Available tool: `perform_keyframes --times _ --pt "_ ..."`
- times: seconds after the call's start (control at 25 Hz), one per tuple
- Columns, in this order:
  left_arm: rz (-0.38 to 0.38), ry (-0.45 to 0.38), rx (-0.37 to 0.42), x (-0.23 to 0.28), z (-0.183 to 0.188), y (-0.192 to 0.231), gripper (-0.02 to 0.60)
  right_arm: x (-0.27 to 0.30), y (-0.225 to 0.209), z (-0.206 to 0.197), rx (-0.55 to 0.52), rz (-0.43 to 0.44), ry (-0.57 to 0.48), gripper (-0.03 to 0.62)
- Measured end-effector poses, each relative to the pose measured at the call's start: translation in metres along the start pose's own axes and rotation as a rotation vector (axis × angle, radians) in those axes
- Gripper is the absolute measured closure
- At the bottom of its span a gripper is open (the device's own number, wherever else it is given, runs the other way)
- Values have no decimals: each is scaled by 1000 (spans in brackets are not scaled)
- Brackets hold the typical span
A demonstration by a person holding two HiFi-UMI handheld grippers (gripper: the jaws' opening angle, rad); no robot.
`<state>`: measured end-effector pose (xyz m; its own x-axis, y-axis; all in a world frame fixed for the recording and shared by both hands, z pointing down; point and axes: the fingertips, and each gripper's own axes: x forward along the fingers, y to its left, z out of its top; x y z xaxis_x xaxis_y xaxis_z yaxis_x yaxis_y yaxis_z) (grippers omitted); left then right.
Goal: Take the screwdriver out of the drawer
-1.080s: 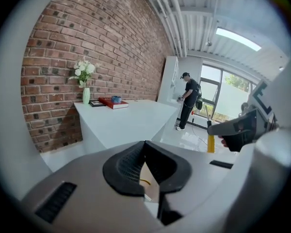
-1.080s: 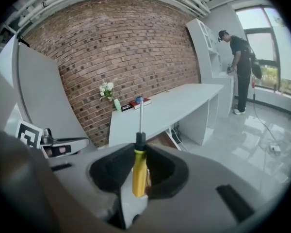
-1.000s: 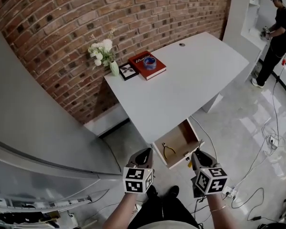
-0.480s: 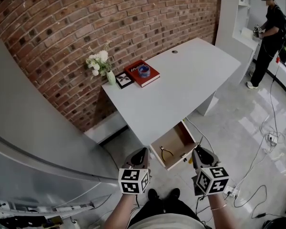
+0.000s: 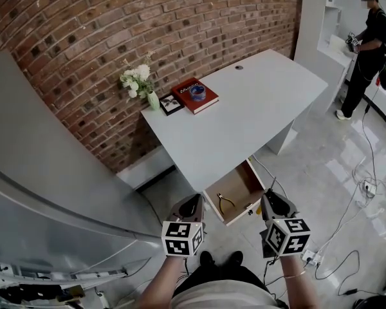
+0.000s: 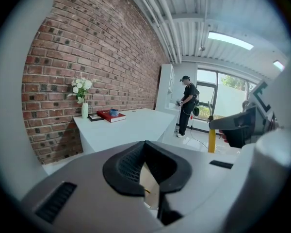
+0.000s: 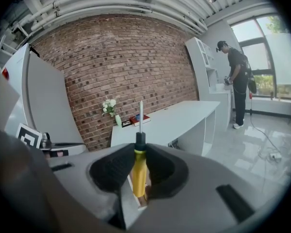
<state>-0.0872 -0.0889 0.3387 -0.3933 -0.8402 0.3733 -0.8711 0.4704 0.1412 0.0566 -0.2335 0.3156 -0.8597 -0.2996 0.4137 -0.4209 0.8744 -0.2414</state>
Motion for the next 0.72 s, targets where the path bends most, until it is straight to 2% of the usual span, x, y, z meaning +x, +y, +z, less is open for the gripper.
perform_keyframes --times 0.72 --pt "-8 8 2 -4 -4 1 588 1 7 -7 1 9 16 517"
